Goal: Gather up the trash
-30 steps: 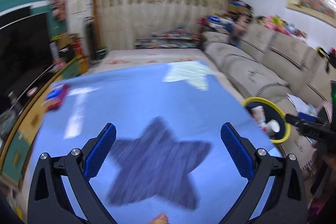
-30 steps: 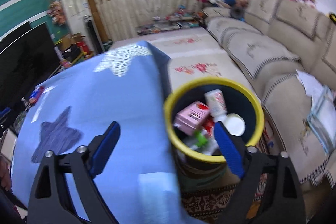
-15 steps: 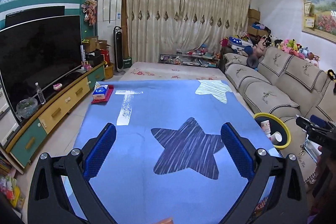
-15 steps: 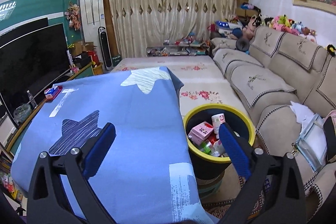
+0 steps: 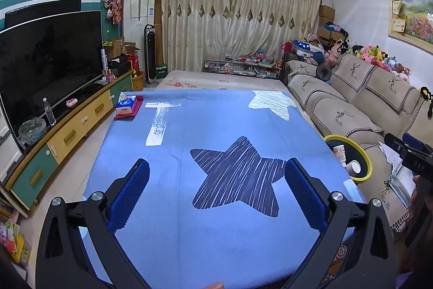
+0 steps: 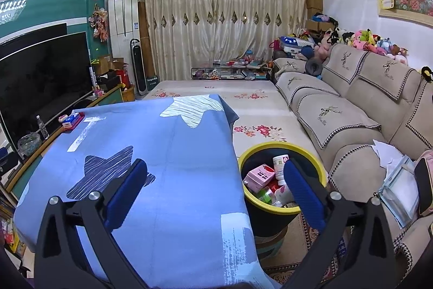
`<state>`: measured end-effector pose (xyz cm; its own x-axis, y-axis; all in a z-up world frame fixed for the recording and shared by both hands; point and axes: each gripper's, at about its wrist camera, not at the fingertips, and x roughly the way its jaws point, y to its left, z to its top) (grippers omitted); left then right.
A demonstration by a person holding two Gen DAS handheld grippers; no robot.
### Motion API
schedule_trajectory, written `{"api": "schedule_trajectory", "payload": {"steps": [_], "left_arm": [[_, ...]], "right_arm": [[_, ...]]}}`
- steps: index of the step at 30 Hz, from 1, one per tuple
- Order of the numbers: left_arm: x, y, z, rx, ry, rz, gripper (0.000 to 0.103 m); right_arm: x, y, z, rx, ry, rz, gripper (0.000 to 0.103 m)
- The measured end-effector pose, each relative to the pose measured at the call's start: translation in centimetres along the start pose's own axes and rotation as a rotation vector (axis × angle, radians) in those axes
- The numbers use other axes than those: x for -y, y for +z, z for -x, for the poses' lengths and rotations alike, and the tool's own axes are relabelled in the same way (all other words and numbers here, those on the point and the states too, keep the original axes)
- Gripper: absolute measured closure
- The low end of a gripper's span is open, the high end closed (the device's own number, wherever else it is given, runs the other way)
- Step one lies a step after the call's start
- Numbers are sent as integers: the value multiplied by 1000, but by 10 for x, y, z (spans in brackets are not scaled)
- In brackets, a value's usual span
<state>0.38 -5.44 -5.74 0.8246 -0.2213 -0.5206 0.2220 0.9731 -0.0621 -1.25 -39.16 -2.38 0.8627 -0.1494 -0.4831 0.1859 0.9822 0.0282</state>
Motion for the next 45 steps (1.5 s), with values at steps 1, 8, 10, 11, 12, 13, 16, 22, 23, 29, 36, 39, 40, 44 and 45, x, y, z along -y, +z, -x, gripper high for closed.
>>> {"api": "schedule_trajectory", "payload": {"steps": [1,8,10,11,12,13,16,22,23,29,36,39,40,44,45], "left_arm": [[1,1,-1,0,0,-2,5],[2,9,-5,10,1,-10,5],[2,11,-5,12,-1,-11,5],[3,11,-6,12,-2,-11,5],[3,11,-6,11,-4,-13,5],[4,10,-7,9,-6,-15,5],[5,9,-9,2,-7,-16,5],[6,7,-10,0,-11,-18,5],[6,7,-10,-1,-11,-18,5],[7,6,-10,-5,-12,-19,5],[7,7,-11,-8,-12,-22,5],[7,7,-12,-12,-14,-22,5],[8,7,-12,-12,-14,-23,5],[8,7,-13,-13,-14,-24,5],[8,7,-13,-14,-15,-24,5]], "right_arm": [[0,-1,0,-1,0,1,7],[-3,1,-7,-7,3,-1,7],[-3,2,-9,-10,4,-3,7],[-4,2,-10,-10,2,-2,7],[-4,2,-11,-10,1,-1,7],[-4,2,-11,-11,1,-2,7],[-4,2,-11,-11,2,-2,7],[-4,1,-14,-12,1,-5,7],[-4,1,-15,-13,0,-5,7],[-3,-2,-16,-16,1,-6,7],[-3,-2,-16,-16,2,-7,7],[-3,-2,-16,-15,2,-7,7],[-3,-2,-16,-16,2,-7,7],[-3,-2,-16,-16,2,-8,7],[-3,-2,-15,-16,2,-7,7]]}}
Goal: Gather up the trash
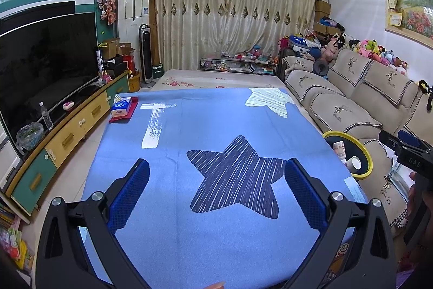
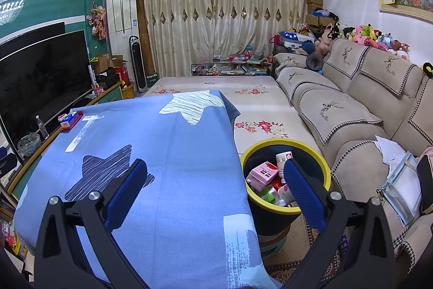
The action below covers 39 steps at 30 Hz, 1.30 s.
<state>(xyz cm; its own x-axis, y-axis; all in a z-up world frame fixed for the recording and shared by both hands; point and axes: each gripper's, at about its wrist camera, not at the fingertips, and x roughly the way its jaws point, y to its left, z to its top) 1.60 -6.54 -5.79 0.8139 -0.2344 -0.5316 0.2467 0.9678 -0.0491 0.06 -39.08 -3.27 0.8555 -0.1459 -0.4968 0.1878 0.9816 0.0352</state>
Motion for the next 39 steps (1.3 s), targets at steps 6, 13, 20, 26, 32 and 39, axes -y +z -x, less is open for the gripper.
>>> {"api": "schedule_trajectory", "payload": {"steps": [6,13,20,26,32,39], "left_arm": [[0,0,0,-1,-1,-1,5],[1,-3,-2,-7,1,-5,5],[0,-3,-3,-9,3,-5,5],[0,-5,-6,-13,1,-5,5],[-1,-6,-7,-13,1,-3,5],[0,-8,-8,-10,1,-4,5]], "right_arm": [[0,-3,-2,-3,-2,-2,7],[1,-6,-3,-7,0,-3,7],[2,-7,-3,-9,0,-3,7],[1,-6,-3,-10,0,-3,7],[2,-8,-3,-11,1,-2,7],[1,-7,-3,-12,1,-3,7]]}}
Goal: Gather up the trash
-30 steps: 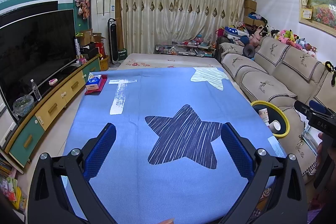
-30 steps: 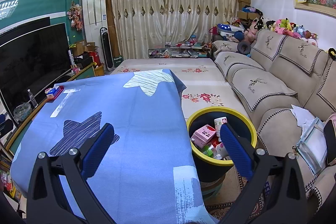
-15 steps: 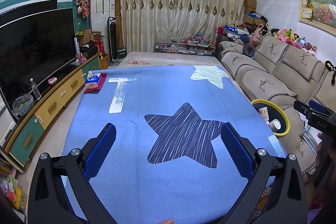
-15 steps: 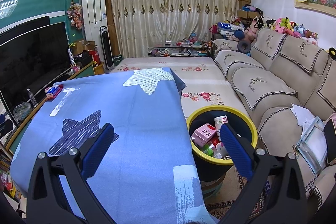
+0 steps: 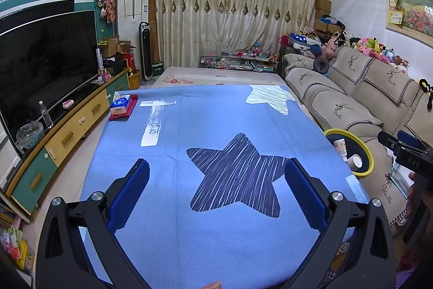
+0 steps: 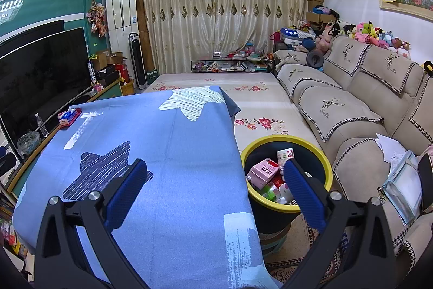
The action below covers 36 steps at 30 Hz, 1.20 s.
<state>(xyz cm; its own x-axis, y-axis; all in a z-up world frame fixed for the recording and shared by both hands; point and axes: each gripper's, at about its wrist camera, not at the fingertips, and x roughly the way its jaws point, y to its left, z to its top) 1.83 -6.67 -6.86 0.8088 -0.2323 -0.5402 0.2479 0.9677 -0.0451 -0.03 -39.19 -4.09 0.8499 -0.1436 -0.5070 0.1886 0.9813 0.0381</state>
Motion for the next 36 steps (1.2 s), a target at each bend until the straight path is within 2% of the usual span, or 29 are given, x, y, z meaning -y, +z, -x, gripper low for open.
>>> {"api": "schedule_trajectory", "payload": {"steps": [12,36], "left_arm": [[1,3,-3,-12,-29,-6,5],[2,6,-16,-31,-20,-10,5]], "right_arm": [[-2,-8,-3,-9,3,1,7],[-10,-9,-9,-43,4,9,7]]}}
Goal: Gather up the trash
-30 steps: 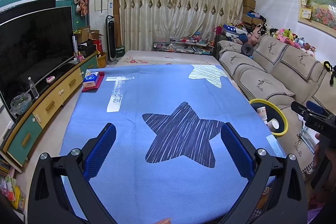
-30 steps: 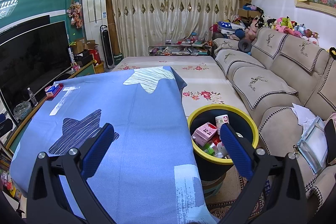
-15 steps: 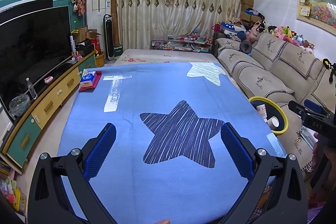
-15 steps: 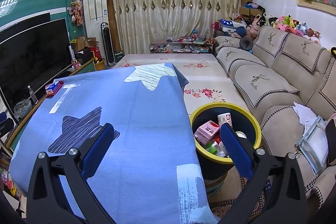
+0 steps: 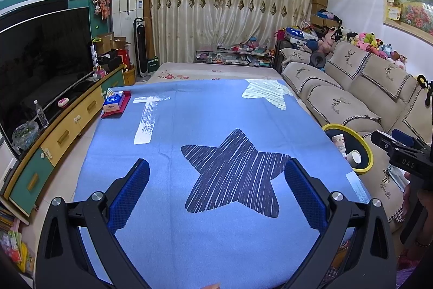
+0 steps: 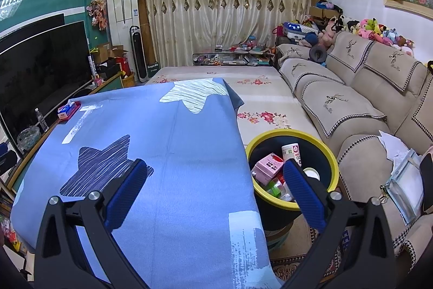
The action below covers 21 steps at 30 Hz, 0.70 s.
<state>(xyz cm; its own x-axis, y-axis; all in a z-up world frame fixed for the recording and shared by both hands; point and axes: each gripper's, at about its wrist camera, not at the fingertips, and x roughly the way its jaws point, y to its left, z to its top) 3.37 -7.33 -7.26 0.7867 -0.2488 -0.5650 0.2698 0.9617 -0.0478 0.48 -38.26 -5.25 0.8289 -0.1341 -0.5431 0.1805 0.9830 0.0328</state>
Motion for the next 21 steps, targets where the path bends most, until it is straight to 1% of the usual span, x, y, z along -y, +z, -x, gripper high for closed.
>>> {"api": "schedule_trajectory", "payload": {"steps": [14,17,19,21], "left_arm": [[0,1,-5,-7,21,2,5],[-1,1,-6,-7,11,12,5],[-1,1,-4,20,6,6,5],[-2,3,-7,5,6,6,5]], "right_arm": [[2,2,-8,-16,4,5,7],[2,2,-9,-21,5,4,7],[2,2,-9,-23,5,4,7],[2,3,-11,-28,8,5,7]]}}
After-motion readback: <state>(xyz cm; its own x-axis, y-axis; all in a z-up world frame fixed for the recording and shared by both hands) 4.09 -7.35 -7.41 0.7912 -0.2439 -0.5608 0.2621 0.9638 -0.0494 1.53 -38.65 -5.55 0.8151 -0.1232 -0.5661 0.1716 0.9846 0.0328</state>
